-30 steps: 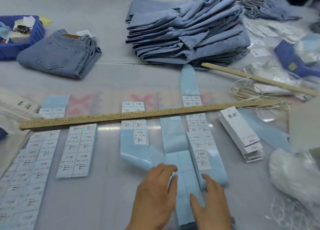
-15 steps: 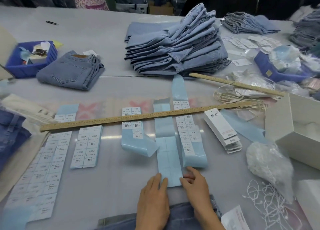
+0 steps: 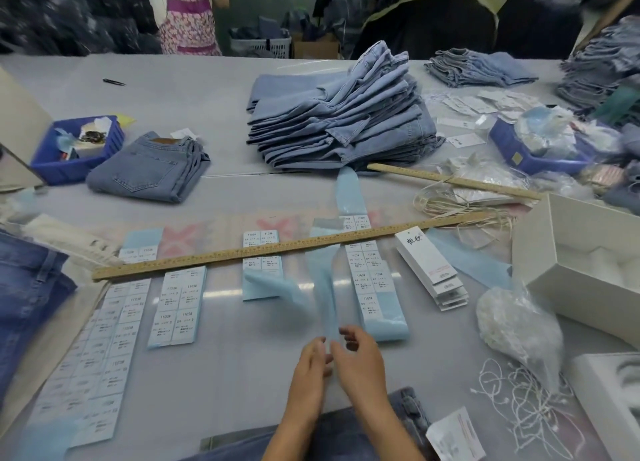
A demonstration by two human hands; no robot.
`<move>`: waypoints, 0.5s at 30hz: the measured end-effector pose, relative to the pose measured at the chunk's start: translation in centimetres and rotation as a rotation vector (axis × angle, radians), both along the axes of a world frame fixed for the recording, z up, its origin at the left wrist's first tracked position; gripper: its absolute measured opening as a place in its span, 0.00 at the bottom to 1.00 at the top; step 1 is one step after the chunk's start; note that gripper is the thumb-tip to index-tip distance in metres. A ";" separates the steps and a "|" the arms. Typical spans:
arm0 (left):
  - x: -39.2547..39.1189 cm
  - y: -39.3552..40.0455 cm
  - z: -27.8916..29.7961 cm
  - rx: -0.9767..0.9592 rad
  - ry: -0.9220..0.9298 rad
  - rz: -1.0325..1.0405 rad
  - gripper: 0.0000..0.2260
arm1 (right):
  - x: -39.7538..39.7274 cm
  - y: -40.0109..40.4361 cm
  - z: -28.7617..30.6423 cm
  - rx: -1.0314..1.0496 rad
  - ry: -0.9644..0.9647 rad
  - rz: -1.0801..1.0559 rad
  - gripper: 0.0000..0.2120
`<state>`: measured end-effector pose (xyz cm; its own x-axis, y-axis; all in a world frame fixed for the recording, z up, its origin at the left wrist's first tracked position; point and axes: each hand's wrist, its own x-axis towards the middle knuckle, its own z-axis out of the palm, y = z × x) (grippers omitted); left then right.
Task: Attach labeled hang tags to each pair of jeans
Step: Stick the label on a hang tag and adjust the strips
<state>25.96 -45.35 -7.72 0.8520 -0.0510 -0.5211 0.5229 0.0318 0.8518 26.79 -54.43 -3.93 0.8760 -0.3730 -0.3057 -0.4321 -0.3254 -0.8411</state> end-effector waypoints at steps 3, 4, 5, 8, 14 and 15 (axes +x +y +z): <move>0.8 -0.5 0.3 -0.594 0.205 0.224 0.22 | -0.6 1.6 -0.2 -0.230 -0.123 0.210 0.11; 1.0 -0.5 0.3 -0.658 0.242 0.273 0.23 | -1.0 2.0 -0.6 -0.281 -0.125 0.270 0.11; 1.0 -0.3 0.2 -0.662 0.266 0.293 0.23 | -1.5 2.2 -0.8 -0.309 -0.112 0.308 0.11; 0.6 -0.1 -0.9 -0.532 0.279 0.307 0.18 | -2.5 1.9 -1.7 -0.290 -0.106 0.313 0.12; 1.1 -0.3 -1.9 -0.335 0.241 0.340 0.12 | -3.0 0.9 -2.3 -0.388 -0.041 0.396 0.17; 1.3 -0.4 -2.0 -0.262 0.221 0.340 0.10 | -3.0 0.9 -2.3 -0.412 -0.024 0.425 0.19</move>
